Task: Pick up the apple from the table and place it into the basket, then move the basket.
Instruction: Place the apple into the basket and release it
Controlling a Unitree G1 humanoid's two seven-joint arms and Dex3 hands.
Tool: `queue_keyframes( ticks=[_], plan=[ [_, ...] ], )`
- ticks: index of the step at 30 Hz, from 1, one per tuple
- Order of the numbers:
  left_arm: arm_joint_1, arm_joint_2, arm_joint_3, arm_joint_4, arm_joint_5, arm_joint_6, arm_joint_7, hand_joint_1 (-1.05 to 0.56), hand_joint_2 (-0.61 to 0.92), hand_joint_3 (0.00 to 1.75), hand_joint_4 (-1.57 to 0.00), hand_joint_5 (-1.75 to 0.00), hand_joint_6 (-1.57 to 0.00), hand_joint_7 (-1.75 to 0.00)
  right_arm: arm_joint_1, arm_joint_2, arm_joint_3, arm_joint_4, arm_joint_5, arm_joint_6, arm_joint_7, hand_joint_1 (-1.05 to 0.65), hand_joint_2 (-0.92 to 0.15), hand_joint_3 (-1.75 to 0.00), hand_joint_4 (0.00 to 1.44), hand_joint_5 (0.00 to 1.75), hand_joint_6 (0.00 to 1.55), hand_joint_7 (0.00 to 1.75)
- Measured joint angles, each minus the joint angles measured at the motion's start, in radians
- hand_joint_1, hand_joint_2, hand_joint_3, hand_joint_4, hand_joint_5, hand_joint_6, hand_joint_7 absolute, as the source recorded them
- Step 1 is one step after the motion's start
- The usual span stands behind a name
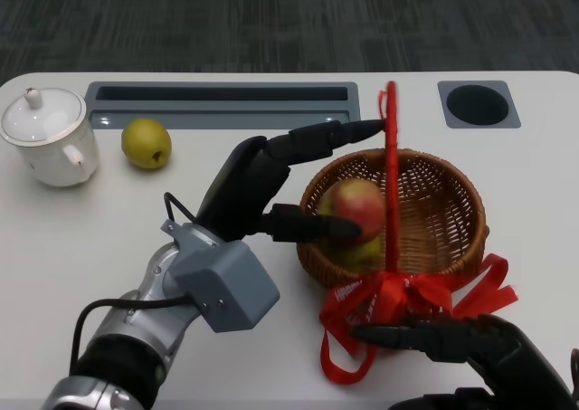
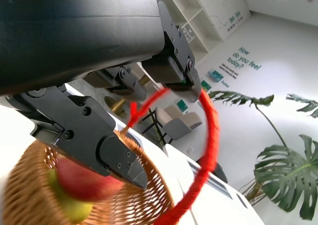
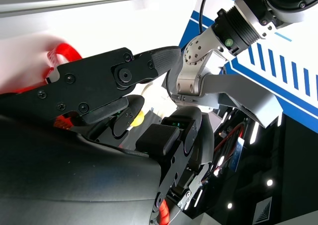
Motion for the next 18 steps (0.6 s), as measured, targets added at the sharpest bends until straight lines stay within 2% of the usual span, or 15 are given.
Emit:
queue_keyframes(
  ticks=[3,5,10,14,18],
  plan=[
    [-0.005,0.024,-0.016,-0.012,0.02,0.007,-0.018,-0.57,0.69,0.0,-0.15,0.0,-0.23,0.0,0.0,-0.001,0.0,-0.001,0.001,0.001,0.002,-0.48,-0.87,0.0,0.81,0.0,0.74,0.0],
    [-0.008,0.036,-0.024,-0.024,0.027,0.02,-0.039,-0.63,0.69,0.0,-0.09,0.0,-0.21,0.0,0.0,-0.002,0.001,-0.002,0.001,0.001,0.004,-0.48,-0.87,0.0,0.81,0.0,0.74,0.0],
    [-0.011,0.046,-0.032,-0.051,0.027,0.045,-0.078,-0.68,0.7,0.01,-0.07,0.0,-0.2,0.0,0.0,-0.006,0.001,-0.009,0.002,0.005,0.008,-0.48,-0.86,0.0,0.81,0.0,0.74,0.0],
    [-0.01,0.049,-0.032,-0.1,0.023,0.067,-0.088,-0.72,0.73,0.01,-0.06,0.0,-0.19,0.0,0.005,-0.006,0.001,-0.012,0.008,0.004,0.008,-0.5,-0.85,0.0,0.74,0.0,0.73,0.0],
    [0.012,0.05,-0.03,-0.161,-0.031,0.095,-0.142,-0.67,0.75,0.01,-0.11,-0.02,-0.22,-0.01,0.01,-0.006,-0.006,-0.011,0.018,-0.003,0.005,-0.53,-0.85,0.0,0.68,0.0,0.71,0.0]
  ],
)
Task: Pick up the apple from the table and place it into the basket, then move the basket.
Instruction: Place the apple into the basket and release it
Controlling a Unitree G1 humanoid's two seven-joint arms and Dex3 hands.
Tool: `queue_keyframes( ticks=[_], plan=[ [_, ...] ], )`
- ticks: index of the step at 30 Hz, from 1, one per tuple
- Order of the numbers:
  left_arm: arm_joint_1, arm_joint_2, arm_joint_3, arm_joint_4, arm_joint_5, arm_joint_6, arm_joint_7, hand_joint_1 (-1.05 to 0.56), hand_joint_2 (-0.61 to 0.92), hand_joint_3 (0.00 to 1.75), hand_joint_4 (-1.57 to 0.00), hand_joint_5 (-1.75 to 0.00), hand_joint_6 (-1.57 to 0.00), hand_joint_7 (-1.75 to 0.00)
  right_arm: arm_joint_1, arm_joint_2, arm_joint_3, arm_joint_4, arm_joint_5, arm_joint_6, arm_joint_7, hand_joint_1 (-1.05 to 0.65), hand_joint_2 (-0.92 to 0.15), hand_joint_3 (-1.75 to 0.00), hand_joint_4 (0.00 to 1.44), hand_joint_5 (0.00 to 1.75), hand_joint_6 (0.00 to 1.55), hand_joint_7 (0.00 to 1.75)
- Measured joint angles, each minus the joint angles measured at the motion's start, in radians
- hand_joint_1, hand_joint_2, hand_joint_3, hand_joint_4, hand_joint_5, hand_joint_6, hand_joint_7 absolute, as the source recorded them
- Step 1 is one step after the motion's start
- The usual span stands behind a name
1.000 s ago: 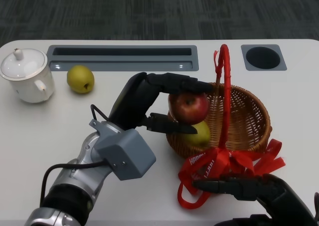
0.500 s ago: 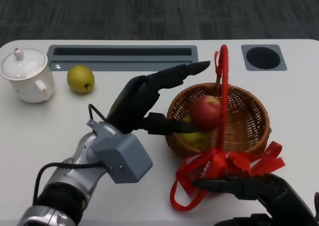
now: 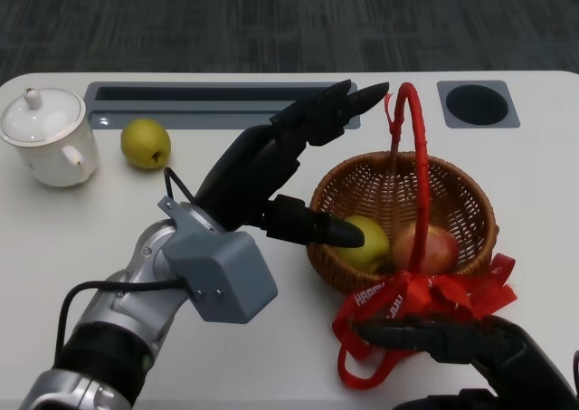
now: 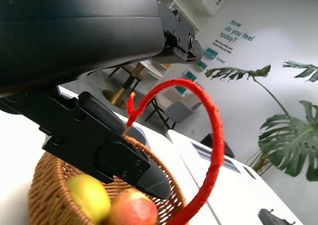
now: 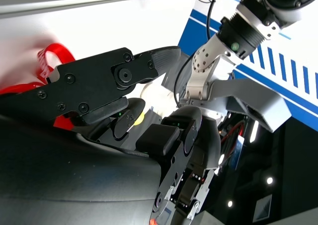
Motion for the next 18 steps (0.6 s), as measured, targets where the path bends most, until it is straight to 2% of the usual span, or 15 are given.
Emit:
queue_keyframes(
  ticks=[5,10,18],
  plan=[
    [0.077,0.013,0.013,-0.127,-0.071,0.038,-0.061,-0.57,0.74,0.0,-0.24,-0.05,-0.28,-0.02,-0.008,-0.01,-0.05,0.011,0.0,-0.018,-0.017,-0.52,-0.85,0.0,0.72,0.02,0.7,0.0],
    [0.175,0.055,0.034,-0.283,-0.145,0.089,-0.127,-0.48,0.74,0.0,-0.36,-0.06,-0.34,-0.03,-0.021,-0.027,-0.086,0.025,0.002,-0.032,-0.029,-0.48,-0.84,0.0,0.75,0.02,0.71,0.0],
    [0.339,0.119,0.093,-0.49,-0.2,0.142,-0.161,-0.56,0.74,0.0,-0.49,-0.06,-0.45,-0.03,-0.025,-0.1,-0.116,0.012,0.015,-0.028,-0.024,-0.46,-0.85,0.0,0.7,0.0,0.68,0.0]
  ],
)
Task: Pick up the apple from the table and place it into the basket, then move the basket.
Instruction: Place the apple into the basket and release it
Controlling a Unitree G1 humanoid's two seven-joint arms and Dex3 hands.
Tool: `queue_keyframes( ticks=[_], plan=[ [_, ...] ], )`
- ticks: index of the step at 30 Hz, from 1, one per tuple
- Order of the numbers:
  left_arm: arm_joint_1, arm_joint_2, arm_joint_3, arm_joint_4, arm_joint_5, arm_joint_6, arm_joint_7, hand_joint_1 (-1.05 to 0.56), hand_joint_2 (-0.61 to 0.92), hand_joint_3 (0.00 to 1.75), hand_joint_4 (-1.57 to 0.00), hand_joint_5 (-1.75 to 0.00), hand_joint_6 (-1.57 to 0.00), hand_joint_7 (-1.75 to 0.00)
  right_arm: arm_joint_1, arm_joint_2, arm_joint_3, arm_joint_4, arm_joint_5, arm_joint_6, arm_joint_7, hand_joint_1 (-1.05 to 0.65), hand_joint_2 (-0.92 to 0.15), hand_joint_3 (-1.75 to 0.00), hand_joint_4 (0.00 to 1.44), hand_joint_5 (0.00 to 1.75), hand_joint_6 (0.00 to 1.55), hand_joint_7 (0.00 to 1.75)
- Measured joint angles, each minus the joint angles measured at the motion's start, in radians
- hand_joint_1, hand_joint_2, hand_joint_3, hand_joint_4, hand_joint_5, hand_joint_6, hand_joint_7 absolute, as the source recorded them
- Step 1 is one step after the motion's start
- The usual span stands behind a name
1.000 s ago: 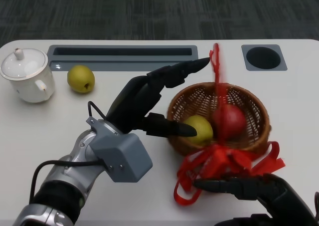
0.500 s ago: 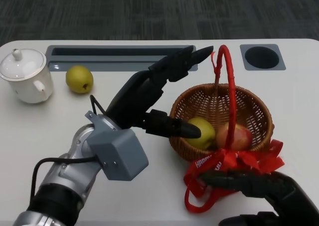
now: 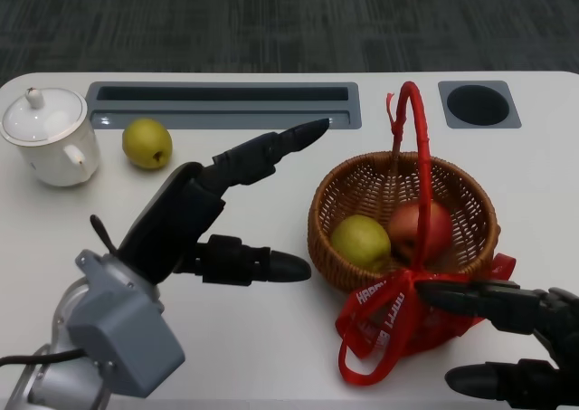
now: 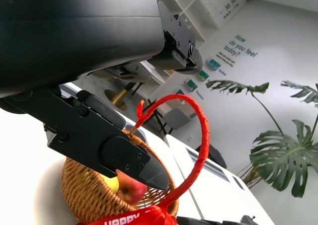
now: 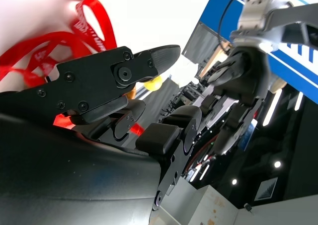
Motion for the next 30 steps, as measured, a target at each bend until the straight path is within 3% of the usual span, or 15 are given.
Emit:
queue_keyframes(
  ticks=[9,19,30],
  plan=[
    [0.137,0.045,0.024,-0.098,-0.082,0.033,-0.067,-0.56,0.74,0.0,-0.51,-0.04,-0.47,-0.02,0.006,-0.092,-0.06,-0.034,-0.009,-0.045,0.006,-0.46,-0.85,0.0,0.67,0.0,0.67,0.0],
    [0.217,0.061,0.047,-0.134,-0.104,0.034,-0.085,-0.55,0.72,0.0,-0.54,-0.03,-0.52,-0.02,0.009,-0.183,-0.161,-0.045,-0.062,-0.1,-0.015,-0.46,-0.86,0.0,0.68,0.0,0.68,0.0],
    [0.268,0.073,0.071,-0.177,-0.115,0.029,-0.095,-0.58,0.72,0.0,-0.57,-0.03,-0.55,-0.02,-0.115,-0.241,-0.248,-0.018,-0.268,-0.124,-0.073,-0.47,-0.87,0.0,0.7,0.01,0.66,0.0]
  ],
)
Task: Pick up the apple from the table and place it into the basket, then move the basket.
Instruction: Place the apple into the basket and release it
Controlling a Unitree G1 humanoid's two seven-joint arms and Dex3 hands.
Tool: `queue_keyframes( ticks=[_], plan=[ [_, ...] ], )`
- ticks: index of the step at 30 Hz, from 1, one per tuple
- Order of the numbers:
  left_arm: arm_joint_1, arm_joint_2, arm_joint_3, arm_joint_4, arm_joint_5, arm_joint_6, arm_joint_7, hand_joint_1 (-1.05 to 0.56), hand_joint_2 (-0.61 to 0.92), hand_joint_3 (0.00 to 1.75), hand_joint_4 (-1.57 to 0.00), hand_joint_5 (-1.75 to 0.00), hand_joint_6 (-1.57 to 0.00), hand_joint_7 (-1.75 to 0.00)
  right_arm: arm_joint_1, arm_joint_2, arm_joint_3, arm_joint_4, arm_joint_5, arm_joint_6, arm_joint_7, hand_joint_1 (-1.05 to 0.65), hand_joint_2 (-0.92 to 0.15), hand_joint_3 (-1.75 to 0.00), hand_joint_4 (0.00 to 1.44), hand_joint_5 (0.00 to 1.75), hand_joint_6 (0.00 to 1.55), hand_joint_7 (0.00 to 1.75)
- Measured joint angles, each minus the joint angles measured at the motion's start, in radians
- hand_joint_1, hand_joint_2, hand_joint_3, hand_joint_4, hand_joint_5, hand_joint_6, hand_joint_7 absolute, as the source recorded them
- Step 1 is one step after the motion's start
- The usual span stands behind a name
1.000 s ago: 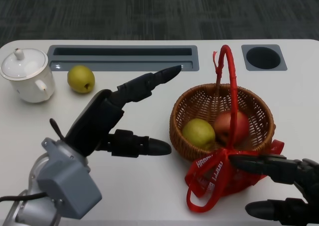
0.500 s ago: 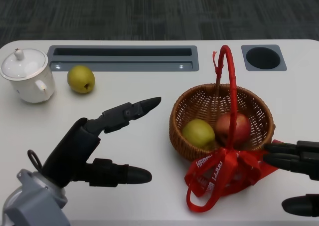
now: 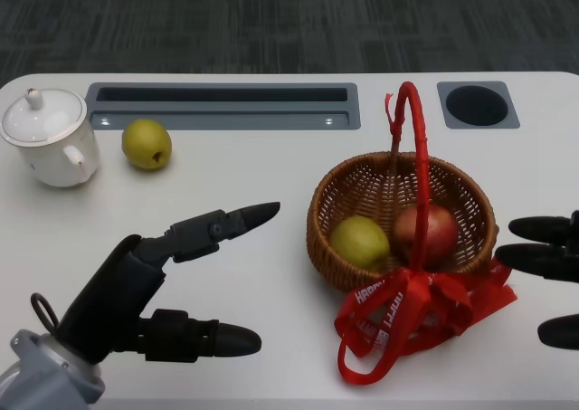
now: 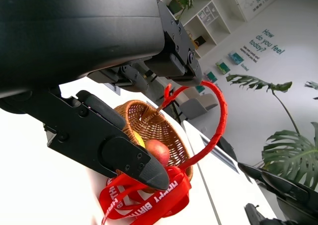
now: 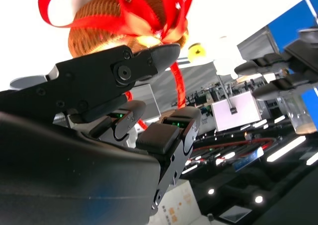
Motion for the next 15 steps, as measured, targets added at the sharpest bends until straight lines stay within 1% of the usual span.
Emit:
queue_keyframes(
  ticks=[7,10,15],
  plan=[
    [0.006,0.0,0.002,-0.016,-0.006,0.0,-0.002,-0.59,0.71,0.0,-0.59,-0.03,-0.57,-0.02,-0.131,0.0,-0.008,0.063,-0.188,-0.03,-0.078,-0.5,-0.81,0.0,0.74,0.01,0.71,0.01],
    [0.008,0.0,0.003,-0.026,-0.006,0.001,-0.002,-0.6,0.71,0.0,-0.6,-0.03,-0.57,-0.01,-0.183,-0.002,-0.008,0.092,-0.275,-0.039,-0.123,-0.5,-0.77,0.0,0.76,0.01,0.73,0.02],
    [0.015,0.0,0.006,-0.041,-0.004,0.004,-0.002,-0.62,0.71,0.0,-0.61,-0.02,-0.58,-0.01,-0.279,-0.02,0.026,0.184,-0.418,-0.044,-0.214,-0.54,-0.75,0.0,0.73,0.0,0.75,0.01]
  ],
)
